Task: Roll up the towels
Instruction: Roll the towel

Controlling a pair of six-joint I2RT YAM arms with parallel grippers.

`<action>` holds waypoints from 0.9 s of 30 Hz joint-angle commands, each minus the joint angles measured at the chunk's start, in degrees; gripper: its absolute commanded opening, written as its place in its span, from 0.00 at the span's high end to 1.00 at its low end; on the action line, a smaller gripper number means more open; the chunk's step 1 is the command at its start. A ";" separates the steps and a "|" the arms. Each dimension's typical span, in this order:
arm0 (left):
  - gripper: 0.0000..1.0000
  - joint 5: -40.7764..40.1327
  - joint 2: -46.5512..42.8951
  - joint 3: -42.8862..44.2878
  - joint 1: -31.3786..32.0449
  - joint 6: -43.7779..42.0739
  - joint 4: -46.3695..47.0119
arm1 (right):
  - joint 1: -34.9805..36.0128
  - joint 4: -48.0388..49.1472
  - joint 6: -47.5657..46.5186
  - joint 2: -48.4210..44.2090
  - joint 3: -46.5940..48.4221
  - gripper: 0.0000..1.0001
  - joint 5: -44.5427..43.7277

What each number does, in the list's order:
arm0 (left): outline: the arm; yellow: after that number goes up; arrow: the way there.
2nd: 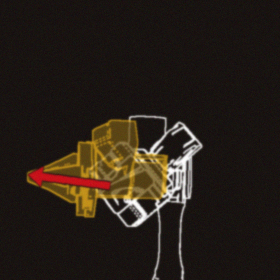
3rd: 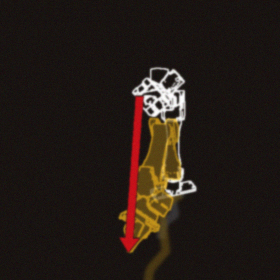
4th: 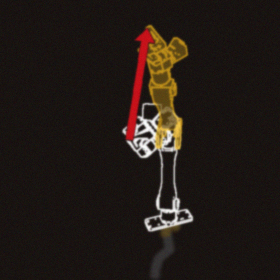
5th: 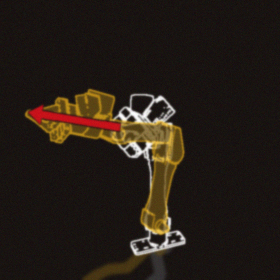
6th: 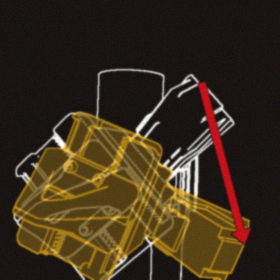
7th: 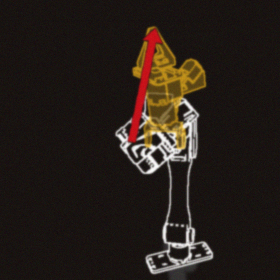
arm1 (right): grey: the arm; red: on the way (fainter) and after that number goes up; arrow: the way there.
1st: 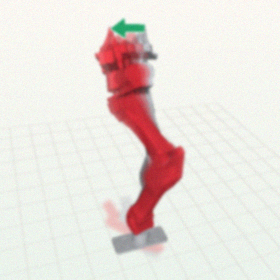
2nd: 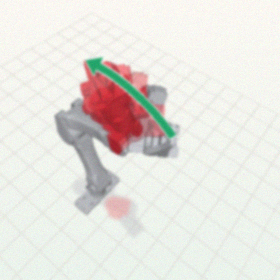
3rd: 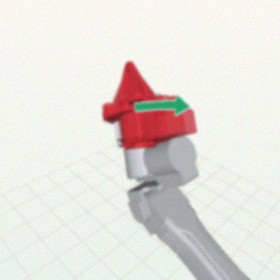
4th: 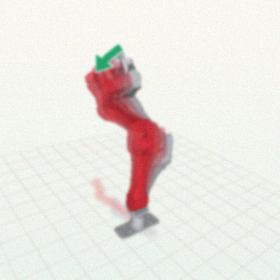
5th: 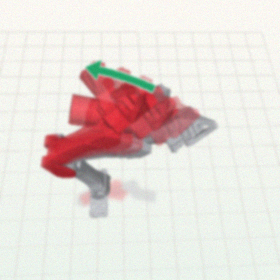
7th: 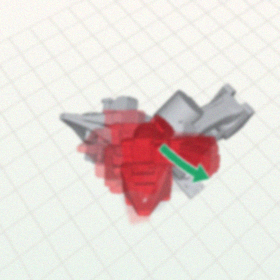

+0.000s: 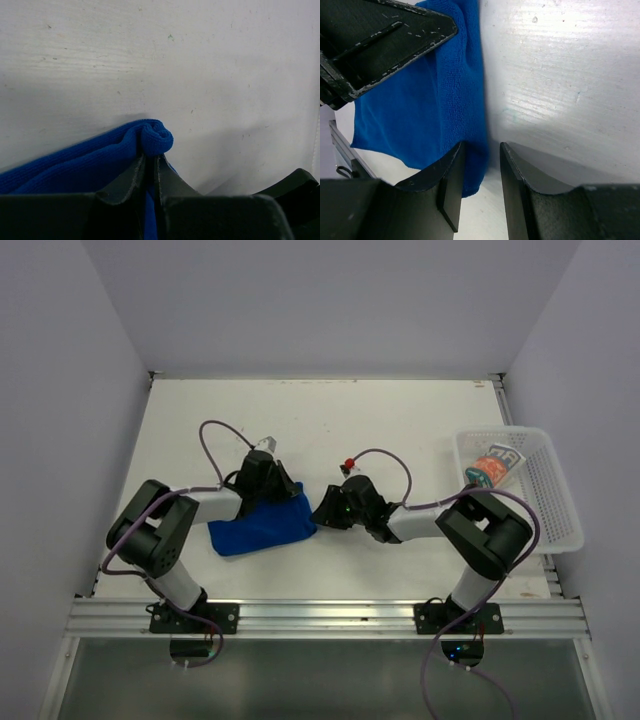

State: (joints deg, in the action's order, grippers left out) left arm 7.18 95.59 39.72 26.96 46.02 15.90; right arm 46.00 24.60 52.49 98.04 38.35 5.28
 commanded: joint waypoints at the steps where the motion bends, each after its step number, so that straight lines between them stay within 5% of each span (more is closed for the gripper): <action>1: 1.00 -5.24 -1.72 -3.51 -0.59 1.53 1.41 | 0.23 2.12 1.30 0.92 2.34 0.62 2.02; 20: 1.00 -10.60 -2.86 -8.70 0.20 4.34 4.75 | 1.73 5.46 8.16 6.99 4.37 0.64 6.15; 27: 1.00 -11.05 -3.92 -9.14 0.37 4.43 4.14 | 3.13 -0.51 5.43 6.99 5.68 0.75 2.73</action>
State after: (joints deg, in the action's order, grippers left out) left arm 0.45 92.36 32.51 27.42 50.63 23.35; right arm 47.81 28.10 59.27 104.53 42.35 9.80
